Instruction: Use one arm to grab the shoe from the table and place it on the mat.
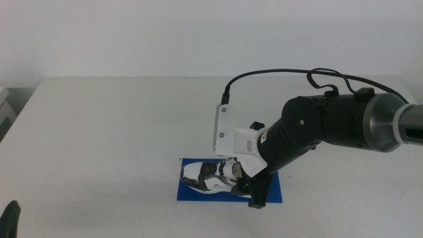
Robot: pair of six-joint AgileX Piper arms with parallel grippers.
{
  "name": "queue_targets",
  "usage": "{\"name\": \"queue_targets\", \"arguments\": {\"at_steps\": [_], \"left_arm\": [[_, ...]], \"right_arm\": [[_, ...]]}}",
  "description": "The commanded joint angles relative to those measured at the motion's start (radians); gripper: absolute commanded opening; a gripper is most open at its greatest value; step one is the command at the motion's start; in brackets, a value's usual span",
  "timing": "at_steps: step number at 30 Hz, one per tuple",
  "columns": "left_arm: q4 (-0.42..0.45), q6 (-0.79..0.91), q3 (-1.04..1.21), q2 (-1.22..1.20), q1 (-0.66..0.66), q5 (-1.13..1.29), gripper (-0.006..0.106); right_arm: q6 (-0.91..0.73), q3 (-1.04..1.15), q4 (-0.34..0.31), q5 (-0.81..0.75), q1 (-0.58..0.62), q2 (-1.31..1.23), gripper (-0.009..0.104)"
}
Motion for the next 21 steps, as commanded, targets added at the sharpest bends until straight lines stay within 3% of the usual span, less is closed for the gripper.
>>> {"name": "queue_targets", "arguments": {"at_steps": [1,7,12,21], "left_arm": [[-0.009,-0.006,0.005,-0.007,-0.004,-0.081,0.094],[-0.009,-0.006,0.005,-0.007,-0.004,-0.081,0.094],[-0.009,-0.006,0.005,-0.007,-0.004,-0.081,0.094],[-0.009,-0.006,0.005,-0.007,-0.004,-0.081,0.094]], "right_arm": [[-0.006,-0.025,0.008,-0.036,-0.011,-0.047,0.056],[0.024,-0.025,0.024,-0.037,-0.011,-0.054,0.082],[0.099,-0.025,0.006,-0.036,-0.011,-0.149,0.085],[0.476,0.122,-0.249,-0.153,-0.109,-0.547,0.085]]}}
